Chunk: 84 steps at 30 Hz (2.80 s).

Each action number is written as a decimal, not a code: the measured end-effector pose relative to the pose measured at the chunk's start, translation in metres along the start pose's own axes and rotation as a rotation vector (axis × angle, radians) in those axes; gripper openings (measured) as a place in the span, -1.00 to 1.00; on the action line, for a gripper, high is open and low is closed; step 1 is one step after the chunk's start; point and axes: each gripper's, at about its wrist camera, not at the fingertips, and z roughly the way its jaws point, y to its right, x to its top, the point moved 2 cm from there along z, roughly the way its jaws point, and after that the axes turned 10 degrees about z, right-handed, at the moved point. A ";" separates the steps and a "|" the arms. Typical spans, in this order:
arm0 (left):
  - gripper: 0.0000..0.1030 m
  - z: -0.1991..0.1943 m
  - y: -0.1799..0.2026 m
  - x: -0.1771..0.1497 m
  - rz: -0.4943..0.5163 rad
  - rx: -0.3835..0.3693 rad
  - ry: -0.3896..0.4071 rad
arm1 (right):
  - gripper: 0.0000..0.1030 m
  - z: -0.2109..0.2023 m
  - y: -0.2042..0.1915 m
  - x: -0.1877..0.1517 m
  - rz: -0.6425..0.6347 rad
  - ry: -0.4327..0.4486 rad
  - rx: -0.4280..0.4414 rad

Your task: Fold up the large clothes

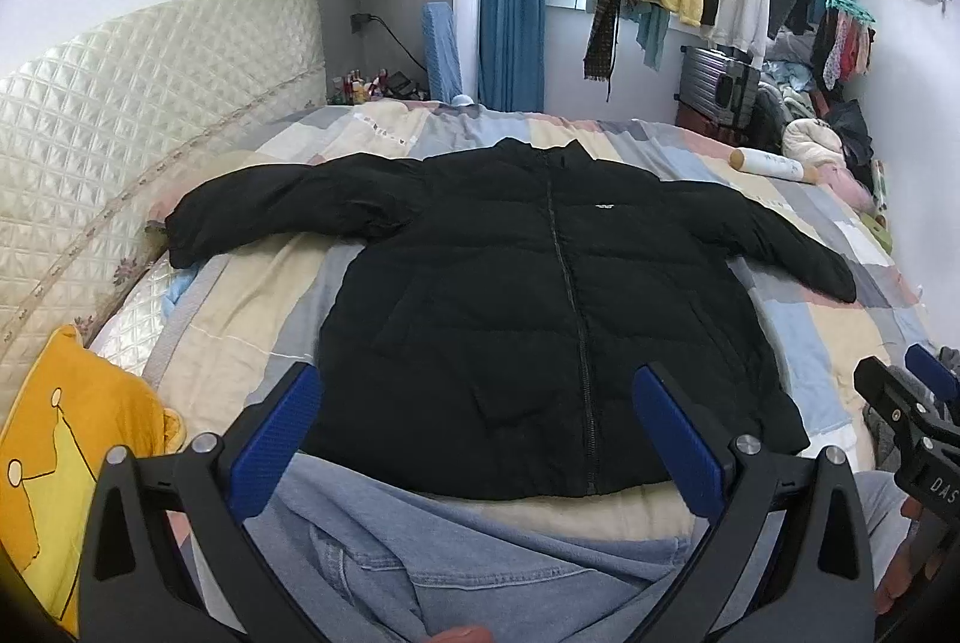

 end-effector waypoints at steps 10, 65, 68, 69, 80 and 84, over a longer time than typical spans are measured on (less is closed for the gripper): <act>1.00 -0.004 0.000 0.001 -0.005 -0.005 0.002 | 1.00 -0.003 0.001 -0.004 -0.010 0.001 -0.001; 1.00 0.052 0.061 0.153 0.071 -0.127 0.151 | 1.00 0.081 0.101 0.123 0.136 0.058 -0.153; 1.00 0.079 0.066 0.150 0.065 -0.147 0.139 | 1.00 0.102 0.126 0.124 0.155 0.051 -0.178; 1.00 0.088 0.066 0.147 0.059 -0.153 0.131 | 1.00 0.111 0.136 0.125 0.162 0.049 -0.193; 1.00 0.194 0.067 0.111 0.067 -0.117 0.038 | 1.00 0.228 0.289 0.124 0.336 0.080 -0.261; 1.00 0.232 0.059 0.098 0.049 -0.124 0.003 | 0.98 0.266 0.358 0.116 0.501 0.070 -0.261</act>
